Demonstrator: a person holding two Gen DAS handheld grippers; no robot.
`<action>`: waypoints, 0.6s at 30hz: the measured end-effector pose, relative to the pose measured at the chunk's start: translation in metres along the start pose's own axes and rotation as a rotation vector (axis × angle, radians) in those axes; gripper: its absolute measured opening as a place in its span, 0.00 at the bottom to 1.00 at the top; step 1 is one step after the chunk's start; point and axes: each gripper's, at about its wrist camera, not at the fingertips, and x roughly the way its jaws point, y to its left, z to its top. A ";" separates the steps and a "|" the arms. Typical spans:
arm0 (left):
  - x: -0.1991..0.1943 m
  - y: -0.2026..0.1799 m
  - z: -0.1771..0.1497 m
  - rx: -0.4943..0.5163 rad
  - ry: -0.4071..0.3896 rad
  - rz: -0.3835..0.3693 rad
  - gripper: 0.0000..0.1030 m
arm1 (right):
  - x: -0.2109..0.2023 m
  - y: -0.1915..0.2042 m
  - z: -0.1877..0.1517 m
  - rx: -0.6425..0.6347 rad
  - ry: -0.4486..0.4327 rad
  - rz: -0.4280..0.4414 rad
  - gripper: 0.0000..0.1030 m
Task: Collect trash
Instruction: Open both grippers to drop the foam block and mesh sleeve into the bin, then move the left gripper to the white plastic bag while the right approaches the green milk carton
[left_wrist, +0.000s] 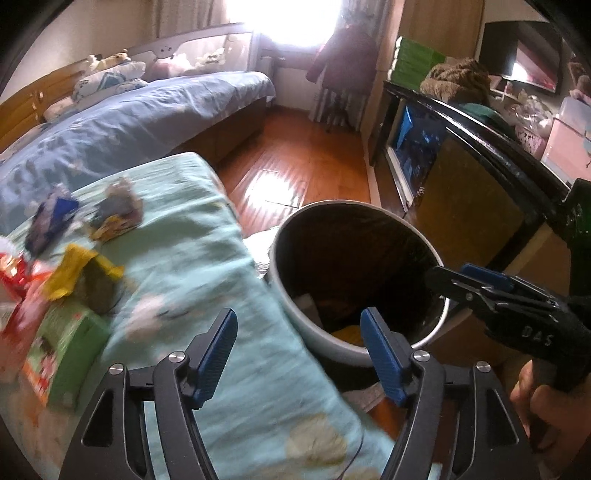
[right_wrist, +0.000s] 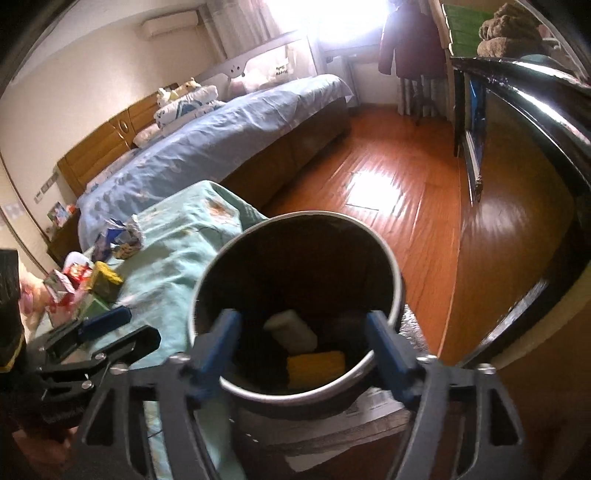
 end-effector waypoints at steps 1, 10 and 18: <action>-0.007 0.003 -0.005 -0.006 -0.010 0.006 0.67 | -0.002 0.004 -0.002 -0.002 -0.005 -0.002 0.74; -0.068 0.037 -0.052 -0.068 -0.079 0.081 0.67 | -0.003 0.056 -0.022 -0.039 0.002 0.091 0.81; -0.114 0.070 -0.088 -0.160 -0.115 0.143 0.67 | -0.004 0.105 -0.035 -0.089 0.003 0.200 0.89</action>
